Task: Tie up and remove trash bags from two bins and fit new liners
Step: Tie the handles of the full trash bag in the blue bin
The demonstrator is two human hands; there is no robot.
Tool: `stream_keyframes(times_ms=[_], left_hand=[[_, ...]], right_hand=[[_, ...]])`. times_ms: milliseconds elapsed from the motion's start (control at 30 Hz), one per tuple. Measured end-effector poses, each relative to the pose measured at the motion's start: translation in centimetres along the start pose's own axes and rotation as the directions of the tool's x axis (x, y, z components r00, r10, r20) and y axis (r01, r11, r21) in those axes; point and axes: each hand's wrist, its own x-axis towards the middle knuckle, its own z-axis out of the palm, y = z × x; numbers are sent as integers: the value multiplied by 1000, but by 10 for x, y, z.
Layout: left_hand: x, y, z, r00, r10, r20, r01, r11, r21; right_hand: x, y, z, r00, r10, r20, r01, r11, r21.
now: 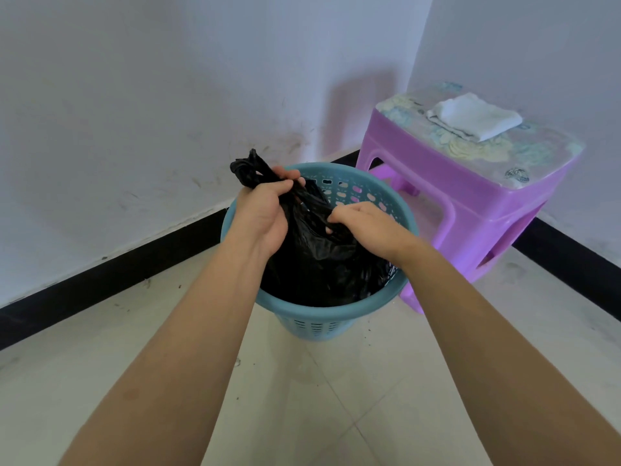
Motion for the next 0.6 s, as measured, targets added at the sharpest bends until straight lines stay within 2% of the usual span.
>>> stream_keyframes(times_ms=[67, 133, 267, 333, 400, 533, 600], left_hand=[[0, -1, -2, 999, -46, 20, 48, 992, -115], [-2, -2, -3, 996, -75, 42, 80, 985, -155], [-6, 1, -3, 989, -106, 100, 125, 969, -213], [-8, 2, -3, 984, -110, 144, 135, 974, -183], [-11, 2, -1, 974, -119, 192, 146, 980, -135], [-16, -1, 3, 966, -122, 229, 144, 986, -81], [-21, -1, 5, 964, -130, 232, 136, 991, -12]], right_hand=[[4, 4, 1, 998, 61, 29, -61, 998, -30], [6, 8, 2, 993, 116, 33, -116, 993, 3], [13, 14, 3, 984, 136, 118, -171, 913, 371], [17, 15, 0, 991, 135, 14, -127, 882, 455], [20, 15, -3, 977, 127, -172, -30, 877, 479], [19, 15, -2, 865, 41, -500, 232, 851, 471], [23, 8, -1, 816, 11, -577, 312, 833, 457]])
